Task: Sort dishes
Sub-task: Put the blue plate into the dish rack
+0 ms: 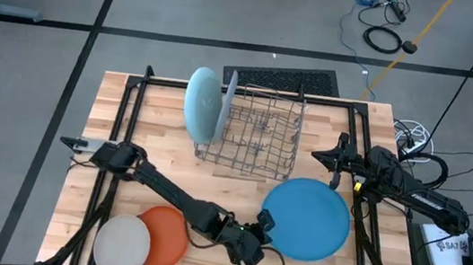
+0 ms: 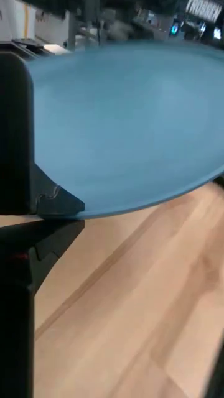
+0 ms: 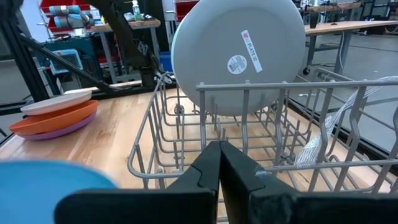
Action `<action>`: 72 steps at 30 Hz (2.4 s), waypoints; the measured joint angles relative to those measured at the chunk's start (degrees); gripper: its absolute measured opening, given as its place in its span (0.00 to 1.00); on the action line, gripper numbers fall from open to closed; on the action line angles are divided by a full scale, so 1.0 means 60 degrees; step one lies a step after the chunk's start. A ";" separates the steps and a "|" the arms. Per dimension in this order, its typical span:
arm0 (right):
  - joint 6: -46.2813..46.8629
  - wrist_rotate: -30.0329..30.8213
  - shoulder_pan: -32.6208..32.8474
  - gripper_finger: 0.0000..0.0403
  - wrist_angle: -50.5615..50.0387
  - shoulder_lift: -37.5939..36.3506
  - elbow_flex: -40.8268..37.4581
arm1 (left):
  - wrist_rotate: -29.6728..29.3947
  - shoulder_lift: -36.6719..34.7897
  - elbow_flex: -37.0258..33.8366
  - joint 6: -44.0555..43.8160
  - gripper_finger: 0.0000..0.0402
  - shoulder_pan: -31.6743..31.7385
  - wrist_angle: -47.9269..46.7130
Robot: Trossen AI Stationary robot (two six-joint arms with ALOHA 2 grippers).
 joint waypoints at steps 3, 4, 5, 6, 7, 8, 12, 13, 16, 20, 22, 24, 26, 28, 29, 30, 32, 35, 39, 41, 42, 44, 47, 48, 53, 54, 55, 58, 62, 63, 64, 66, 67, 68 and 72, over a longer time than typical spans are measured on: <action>0.0001 -0.0010 0.0000 0.01 0.0120 0.0000 0.0000 | 0.0338 -0.0585 0.0000 -0.0563 0.00 -0.0026 -0.0485; 0.0012 -0.0008 0.0000 0.01 0.0193 0.0002 0.0000 | 0.0509 -0.0796 0.0000 -0.0880 0.00 -0.0029 -0.0647; 0.0055 -0.0006 0.0000 0.01 0.0310 0.0003 0.0000 | 0.0717 -0.1005 0.0001 -0.1169 0.00 -0.0033 -0.0820; 0.0104 -0.0008 0.0000 0.01 0.0480 0.0003 0.0000 | 0.0882 -0.1216 0.0002 -0.1425 0.00 -0.0033 -0.1051; 0.0136 -0.0007 0.0000 0.01 0.0732 0.0003 0.0000 | 0.0970 -0.1419 0.0003 -0.1606 0.00 -0.0032 -0.1240; 0.0153 -0.0009 0.0000 0.01 0.0987 0.0003 0.0000 | 0.1012 -0.1588 0.0004 -0.1764 0.00 -0.0029 -0.1387; 0.0319 -0.0072 0.0018 0.01 0.2202 0.0001 0.0000 | 0.0901 -0.2255 0.0004 -0.2172 0.00 -0.0110 -0.1722; 0.0386 -0.0109 0.0018 0.01 0.2544 0.0000 0.0000 | 0.0798 -0.2411 0.0004 -0.2258 0.00 -0.0116 -0.1783; 0.0494 -0.0711 0.0018 0.01 0.3652 0.0003 0.0000 | 0.0511 -0.2871 0.0004 -0.2597 0.00 -0.0107 -0.2195; 0.0754 -0.1656 0.0022 0.01 0.5134 0.0001 0.0000 | 0.0011 -0.3225 0.0004 -0.2923 0.00 0.0004 -0.2702; 0.0902 -0.1969 0.0020 0.01 0.5533 -0.0004 0.0004 | -0.0303 -0.3372 0.0004 -0.3119 0.00 0.0062 -0.2909; 0.1001 -0.2114 0.0022 0.01 0.5567 -0.0004 0.0004 | -0.0654 -0.3544 0.0004 -0.3412 0.00 0.0152 -0.3168; 0.1013 -0.2106 0.0022 0.01 0.5405 -0.0004 0.0004 | -0.0959 -0.3669 0.0004 -0.3994 0.00 0.0343 -0.3400; 0.1012 -0.2084 0.0022 0.01 0.5209 0.0000 0.0004 | -0.1255 -0.3777 0.0004 -0.4723 0.00 0.0587 -0.3588; 0.1009 -0.2070 0.0019 0.01 0.5142 0.0000 0.0004 | -0.1351 -0.3808 0.0004 -0.5157 0.00 0.0735 -0.3647; 0.1003 -0.2063 0.0019 0.01 0.5126 0.0000 0.0004 | -0.1442 -0.3864 0.0004 -0.5594 0.00 0.0880 -0.3661; 0.0962 -0.2062 0.0018 0.01 0.5074 0.0000 0.0004 | -0.1537 -0.3966 0.0004 -0.6348 0.00 0.1163 -0.3822; 0.0901 -0.2051 0.0018 0.01 0.4965 0.0000 0.0004 | -0.1593 -0.4070 0.0004 -0.7004 0.00 0.1601 -0.3710; 0.0798 -0.2019 0.0015 0.01 0.4820 0.0000 0.0004 | -0.1345 -0.4171 0.0001 -0.7469 0.00 0.2279 -0.2872; 0.0755 -0.2019 0.0015 0.01 0.4782 0.0003 0.0004 | -0.1031 -0.4221 0.0003 -0.7692 0.00 0.2636 -0.2416; 0.0742 -0.2021 0.0015 0.01 0.4789 0.0000 0.0004 | -0.0838 -0.4234 -0.0015 -0.7830 0.00 0.2806 -0.2184; 0.0721 -0.2019 0.0015 0.01 0.4775 0.0003 0.0004 | -0.0393 -0.4240 -0.0120 -0.8078 0.00 0.3164 -0.1751; 0.0718 -0.2022 0.0015 0.01 0.4767 0.0000 0.0004 | 0.0331 -0.4244 -0.0434 -0.8446 0.00 0.3627 -0.1186; 0.0718 -0.2022 0.0015 0.01 0.4754 0.0003 0.0004 | 0.0541 -0.4244 -0.0551 -0.8556 0.00 0.3759 -0.0943; 0.0716 -0.2022 0.0015 0.01 0.4721 0.0003 0.0004 | 0.0984 -0.4323 -0.1179 -0.8881 0.00 0.4244 -0.0225; 0.0717 -0.2022 0.0015 0.01 0.4717 0.0003 0.0004 | 0.0991 -0.4331 -0.1250 -0.8899 0.00 0.4318 -0.0206; 0.0714 -0.2022 0.0015 0.01 0.4711 0.0000 0.0004 | 0.0991 -0.4331 -0.1311 -0.8915 0.00 0.4383 -0.0178; 0.0710 -0.2022 0.0015 0.01 0.4706 0.0001 0.0004 | 0.0991 -0.4436 -0.1597 -0.9167 0.00 0.4579 0.0016; 0.0679 -0.2022 0.0015 0.01 0.4649 0.0000 0.0004 | 0.0991 -0.4918 -0.2394 -0.9442 0.00 0.4833 0.0811; 0.0678 -0.2022 0.0015 0.01 0.4628 0.0000 0.0004 | 0.0995 -0.5102 -0.2711 -0.9557 0.00 0.4897 0.1099; 0.0678 -0.2022 0.0015 0.01 0.4628 0.0000 0.0004 | 0.0998 -0.5297 -0.3033 -0.9663 0.00 0.4964 0.1408; 0.0678 -0.2022 0.0015 0.01 0.4625 0.0000 0.0004 | 0.1044 -0.5779 -0.3777 -0.9898 0.00 0.5081 0.1997; 0.0678 -0.2022 0.0015 0.01 0.4629 0.0000 0.0004 | 0.1042 -0.6037 -0.4171 -1.0025 0.00 0.5122 0.2218; 0.0678 -0.2022 0.0015 0.01 0.4613 0.0000 0.0004 | 0.1011 -0.6290 -0.4526 -1.0151 0.00 0.5154 0.2437; 0.0582 -0.2022 0.0015 0.01 0.4476 0.0000 0.0004 | 0.0807 -0.7242 -0.5906 -1.0428 0.00 0.5177 0.3229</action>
